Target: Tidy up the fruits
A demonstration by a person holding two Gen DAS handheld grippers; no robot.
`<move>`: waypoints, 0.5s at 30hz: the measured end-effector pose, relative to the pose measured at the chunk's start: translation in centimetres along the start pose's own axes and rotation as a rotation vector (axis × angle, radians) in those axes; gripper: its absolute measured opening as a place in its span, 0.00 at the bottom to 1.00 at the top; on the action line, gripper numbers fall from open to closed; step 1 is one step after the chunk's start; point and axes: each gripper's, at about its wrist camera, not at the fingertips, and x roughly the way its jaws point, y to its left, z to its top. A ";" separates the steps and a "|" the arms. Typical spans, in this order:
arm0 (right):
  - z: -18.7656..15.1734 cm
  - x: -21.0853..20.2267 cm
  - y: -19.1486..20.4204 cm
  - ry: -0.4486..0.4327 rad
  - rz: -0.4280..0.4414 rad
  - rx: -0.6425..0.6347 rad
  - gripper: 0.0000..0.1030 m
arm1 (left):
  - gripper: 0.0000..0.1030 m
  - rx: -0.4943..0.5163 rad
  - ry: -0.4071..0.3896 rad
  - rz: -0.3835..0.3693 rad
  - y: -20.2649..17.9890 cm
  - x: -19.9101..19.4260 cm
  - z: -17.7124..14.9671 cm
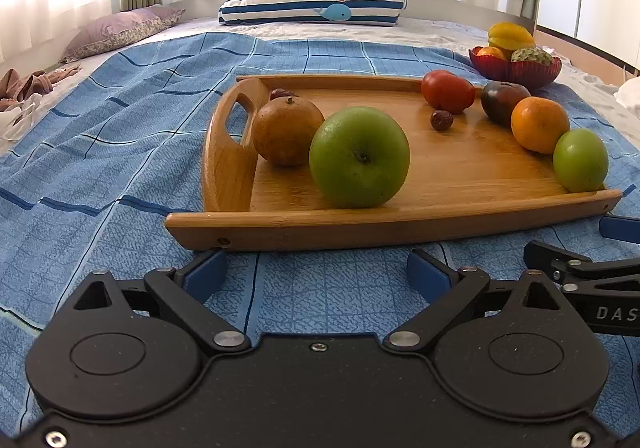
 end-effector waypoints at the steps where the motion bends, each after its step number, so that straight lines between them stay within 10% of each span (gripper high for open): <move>1: 0.0 0.2 0.0 0.003 -0.003 0.001 1.00 | 0.96 0.004 0.003 0.000 -0.1 0.1 0.0; 15: -0.4 0.5 -0.3 -0.007 0.003 0.018 1.00 | 1.00 0.014 0.001 0.005 -0.4 0.8 -0.5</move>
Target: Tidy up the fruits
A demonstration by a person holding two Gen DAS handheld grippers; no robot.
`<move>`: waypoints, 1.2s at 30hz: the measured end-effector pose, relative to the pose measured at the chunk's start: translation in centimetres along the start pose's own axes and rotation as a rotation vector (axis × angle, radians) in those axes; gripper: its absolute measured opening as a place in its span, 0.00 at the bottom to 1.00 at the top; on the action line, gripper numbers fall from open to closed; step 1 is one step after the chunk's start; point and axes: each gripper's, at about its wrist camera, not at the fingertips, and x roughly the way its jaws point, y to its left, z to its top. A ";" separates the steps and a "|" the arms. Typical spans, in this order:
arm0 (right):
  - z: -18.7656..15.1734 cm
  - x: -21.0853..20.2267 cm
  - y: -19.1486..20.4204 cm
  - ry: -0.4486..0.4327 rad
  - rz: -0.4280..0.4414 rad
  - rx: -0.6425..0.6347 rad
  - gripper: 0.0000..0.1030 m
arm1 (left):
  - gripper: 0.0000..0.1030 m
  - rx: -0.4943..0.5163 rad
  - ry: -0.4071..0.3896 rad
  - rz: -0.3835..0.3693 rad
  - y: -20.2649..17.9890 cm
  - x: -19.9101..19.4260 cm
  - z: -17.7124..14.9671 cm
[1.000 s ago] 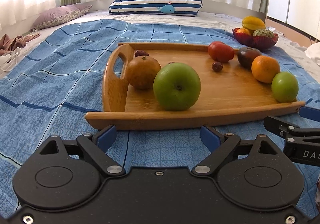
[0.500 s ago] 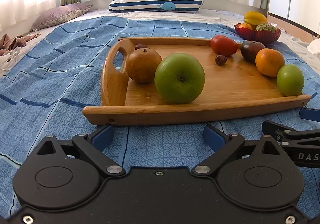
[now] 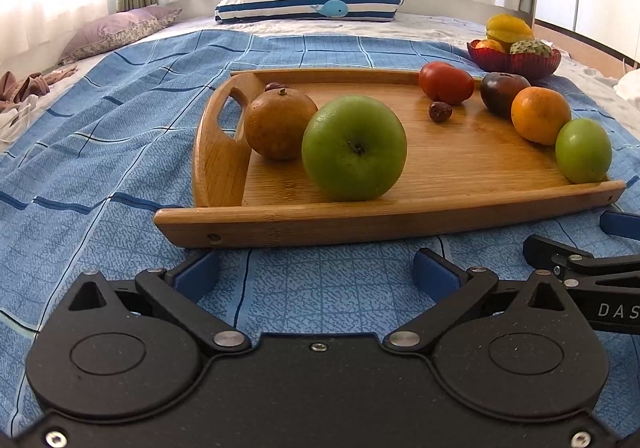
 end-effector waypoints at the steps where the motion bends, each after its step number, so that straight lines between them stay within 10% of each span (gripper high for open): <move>1: 0.0 0.0 0.0 -0.001 0.001 0.002 1.00 | 1.00 -0.001 -0.002 0.000 0.0 0.0 0.0; 36: -0.1 -0.2 -0.1 -0.012 -0.004 0.007 1.00 | 1.00 -0.015 -0.028 -0.005 0.2 -0.3 -0.5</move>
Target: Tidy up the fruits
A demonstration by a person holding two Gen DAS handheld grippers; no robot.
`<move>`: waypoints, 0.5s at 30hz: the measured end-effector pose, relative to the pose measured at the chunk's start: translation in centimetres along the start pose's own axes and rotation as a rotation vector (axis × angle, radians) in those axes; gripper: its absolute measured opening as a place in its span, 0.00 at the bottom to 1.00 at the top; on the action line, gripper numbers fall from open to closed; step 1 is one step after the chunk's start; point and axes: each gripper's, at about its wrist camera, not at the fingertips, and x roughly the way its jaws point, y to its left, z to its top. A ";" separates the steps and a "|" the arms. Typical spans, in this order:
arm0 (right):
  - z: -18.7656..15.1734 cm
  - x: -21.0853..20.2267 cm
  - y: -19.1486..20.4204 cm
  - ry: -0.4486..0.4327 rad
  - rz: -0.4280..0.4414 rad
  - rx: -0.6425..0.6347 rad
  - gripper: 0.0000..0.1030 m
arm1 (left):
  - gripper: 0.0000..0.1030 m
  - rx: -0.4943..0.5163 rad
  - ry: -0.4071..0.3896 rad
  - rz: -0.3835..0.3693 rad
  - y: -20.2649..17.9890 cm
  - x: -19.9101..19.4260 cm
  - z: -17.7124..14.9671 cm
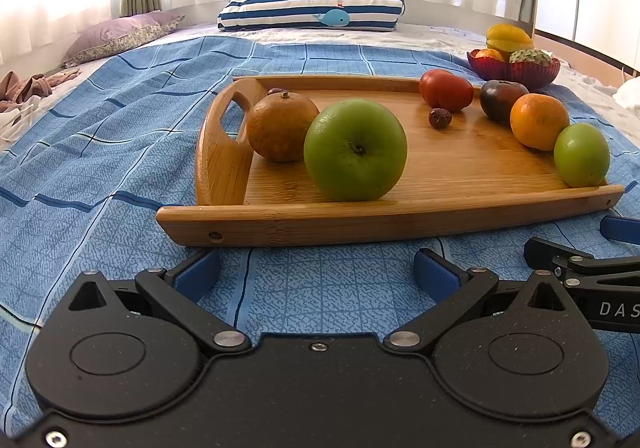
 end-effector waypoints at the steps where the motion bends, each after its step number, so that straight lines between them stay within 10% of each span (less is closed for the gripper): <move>1: 0.0 0.0 0.0 0.000 0.000 0.000 1.00 | 1.00 0.000 -0.001 0.000 0.0 0.0 0.0; 15: 0.0 0.0 0.0 0.000 0.000 0.000 1.00 | 1.00 -0.005 -0.013 -0.004 0.1 -0.1 -0.1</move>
